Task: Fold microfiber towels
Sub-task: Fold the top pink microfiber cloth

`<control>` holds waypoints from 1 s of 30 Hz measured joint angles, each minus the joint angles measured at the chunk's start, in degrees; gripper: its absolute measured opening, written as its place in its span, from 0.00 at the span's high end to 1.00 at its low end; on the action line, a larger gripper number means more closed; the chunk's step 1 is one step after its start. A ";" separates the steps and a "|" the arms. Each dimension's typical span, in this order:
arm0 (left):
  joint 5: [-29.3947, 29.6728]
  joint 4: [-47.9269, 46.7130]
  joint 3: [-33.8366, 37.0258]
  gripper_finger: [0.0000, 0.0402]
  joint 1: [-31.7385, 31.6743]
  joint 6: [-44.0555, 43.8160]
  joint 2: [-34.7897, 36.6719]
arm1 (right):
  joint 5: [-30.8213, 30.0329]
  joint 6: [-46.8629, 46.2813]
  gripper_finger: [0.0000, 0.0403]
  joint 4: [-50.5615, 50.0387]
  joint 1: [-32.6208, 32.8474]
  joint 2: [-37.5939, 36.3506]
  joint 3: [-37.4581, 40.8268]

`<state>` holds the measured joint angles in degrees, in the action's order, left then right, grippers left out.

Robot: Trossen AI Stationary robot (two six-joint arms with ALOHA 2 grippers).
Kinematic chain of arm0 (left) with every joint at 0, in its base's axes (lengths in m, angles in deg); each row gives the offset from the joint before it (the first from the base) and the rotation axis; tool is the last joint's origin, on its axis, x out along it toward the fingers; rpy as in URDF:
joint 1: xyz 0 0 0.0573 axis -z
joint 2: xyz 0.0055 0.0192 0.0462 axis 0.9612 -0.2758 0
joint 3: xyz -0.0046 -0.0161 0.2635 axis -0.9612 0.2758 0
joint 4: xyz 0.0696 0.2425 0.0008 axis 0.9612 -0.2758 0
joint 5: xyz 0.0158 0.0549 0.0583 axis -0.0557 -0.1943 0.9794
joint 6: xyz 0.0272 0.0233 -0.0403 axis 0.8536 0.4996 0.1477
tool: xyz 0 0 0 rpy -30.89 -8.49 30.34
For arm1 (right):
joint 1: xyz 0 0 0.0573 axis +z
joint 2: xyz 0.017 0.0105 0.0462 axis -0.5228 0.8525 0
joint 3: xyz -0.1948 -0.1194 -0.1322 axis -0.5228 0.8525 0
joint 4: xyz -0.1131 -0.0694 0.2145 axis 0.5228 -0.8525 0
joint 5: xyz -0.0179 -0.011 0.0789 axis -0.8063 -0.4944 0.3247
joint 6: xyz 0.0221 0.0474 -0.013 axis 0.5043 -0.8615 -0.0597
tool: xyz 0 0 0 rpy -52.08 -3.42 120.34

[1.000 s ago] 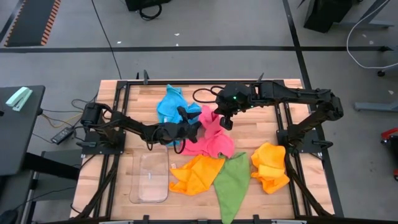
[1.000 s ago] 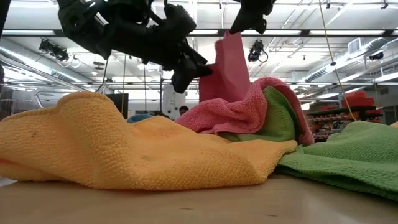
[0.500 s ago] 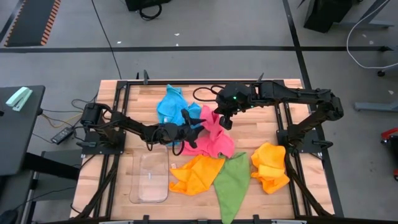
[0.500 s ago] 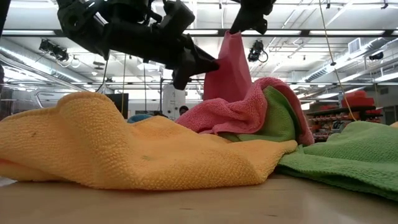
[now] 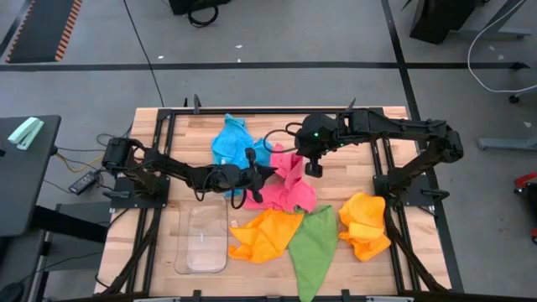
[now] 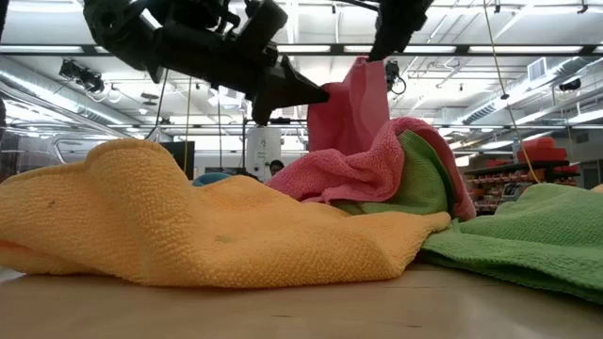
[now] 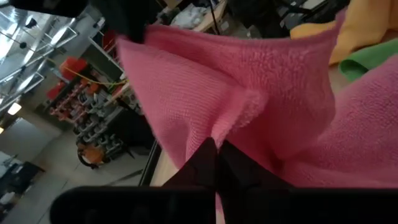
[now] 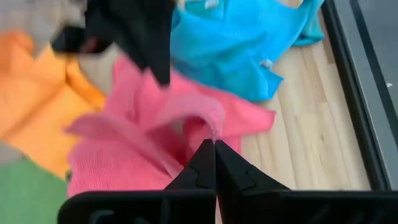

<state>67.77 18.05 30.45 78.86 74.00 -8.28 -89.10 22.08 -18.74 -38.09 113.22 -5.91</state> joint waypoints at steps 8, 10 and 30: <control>0.00 -19.58 -0.02 0.97 -0.01 -3.18 12.10 | 0.08 0.02 0.89 1.54 0.89 0.44 0.40; -0.33 -24.67 -0.02 0.98 -0.01 -4.03 14.93 | 0.20 0.03 0.84 4.94 2.10 0.63 2.26; -8.05 -56.39 -0.01 0.93 6.12 -17.48 21.66 | -2.51 -6.03 0.62 47.83 17.82 0.72 30.70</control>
<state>59.71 -38.33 30.44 84.97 56.52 13.38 -91.60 16.06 29.08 -20.27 113.94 24.79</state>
